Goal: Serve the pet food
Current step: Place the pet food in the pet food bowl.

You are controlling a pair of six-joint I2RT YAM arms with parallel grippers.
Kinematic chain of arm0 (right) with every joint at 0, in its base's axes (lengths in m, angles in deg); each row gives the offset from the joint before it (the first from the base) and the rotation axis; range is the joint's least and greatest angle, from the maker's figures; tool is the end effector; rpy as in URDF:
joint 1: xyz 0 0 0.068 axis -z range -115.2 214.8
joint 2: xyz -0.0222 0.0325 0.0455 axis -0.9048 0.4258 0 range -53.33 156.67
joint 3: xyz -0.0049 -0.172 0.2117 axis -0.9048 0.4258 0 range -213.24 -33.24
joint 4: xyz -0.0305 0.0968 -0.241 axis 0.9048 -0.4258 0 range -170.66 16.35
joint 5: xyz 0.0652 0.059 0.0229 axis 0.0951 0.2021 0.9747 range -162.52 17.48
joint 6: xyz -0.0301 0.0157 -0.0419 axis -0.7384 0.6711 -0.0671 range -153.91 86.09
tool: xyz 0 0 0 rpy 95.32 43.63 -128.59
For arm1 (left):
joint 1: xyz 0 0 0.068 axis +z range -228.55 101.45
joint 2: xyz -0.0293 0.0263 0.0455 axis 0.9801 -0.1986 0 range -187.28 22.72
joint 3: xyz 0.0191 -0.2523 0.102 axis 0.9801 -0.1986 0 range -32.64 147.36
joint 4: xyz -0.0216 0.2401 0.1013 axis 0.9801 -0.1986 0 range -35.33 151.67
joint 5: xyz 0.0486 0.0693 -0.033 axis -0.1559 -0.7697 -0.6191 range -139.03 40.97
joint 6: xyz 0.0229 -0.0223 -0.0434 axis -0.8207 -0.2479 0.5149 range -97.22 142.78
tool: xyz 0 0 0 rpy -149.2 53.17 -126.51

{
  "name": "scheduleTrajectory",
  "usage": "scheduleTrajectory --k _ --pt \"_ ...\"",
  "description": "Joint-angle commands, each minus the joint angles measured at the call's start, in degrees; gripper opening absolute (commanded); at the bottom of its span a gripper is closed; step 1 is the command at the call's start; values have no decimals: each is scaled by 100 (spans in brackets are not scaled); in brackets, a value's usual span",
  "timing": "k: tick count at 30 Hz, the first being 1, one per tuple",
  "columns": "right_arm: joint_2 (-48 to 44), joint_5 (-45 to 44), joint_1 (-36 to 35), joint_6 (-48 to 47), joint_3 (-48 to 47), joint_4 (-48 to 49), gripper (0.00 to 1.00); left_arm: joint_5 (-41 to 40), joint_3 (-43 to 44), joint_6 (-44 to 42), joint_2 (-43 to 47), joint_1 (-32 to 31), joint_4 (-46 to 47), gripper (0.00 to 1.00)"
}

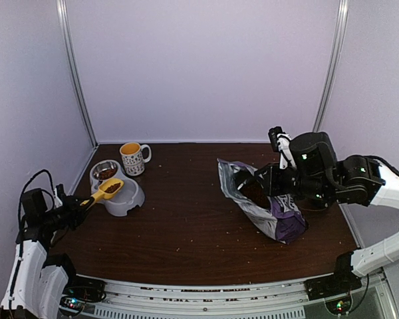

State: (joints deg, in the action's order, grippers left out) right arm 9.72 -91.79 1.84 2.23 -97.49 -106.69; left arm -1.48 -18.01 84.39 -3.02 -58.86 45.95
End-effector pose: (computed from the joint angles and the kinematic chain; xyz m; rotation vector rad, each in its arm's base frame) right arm 0.1174 0.2043 0.3572 -0.3020 2.1457 0.6756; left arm 0.1233 0.0163 0.1956 -0.9115 1.9118 -1.2906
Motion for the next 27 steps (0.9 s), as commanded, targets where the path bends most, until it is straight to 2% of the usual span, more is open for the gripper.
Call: scheduleTrajectory --k 1,6,27 --pt "-42 -34 42 -60 -158 219 0 -382 558 -875 82 54 -768 0" --pt "-16 -14 55 -61 -142 262 0 -651 948 -1502 -9 58 -1502 0" --pt "318 37 70 -107 -358 289 0 -1063 2098 -3263 -923 46 -2706 0"
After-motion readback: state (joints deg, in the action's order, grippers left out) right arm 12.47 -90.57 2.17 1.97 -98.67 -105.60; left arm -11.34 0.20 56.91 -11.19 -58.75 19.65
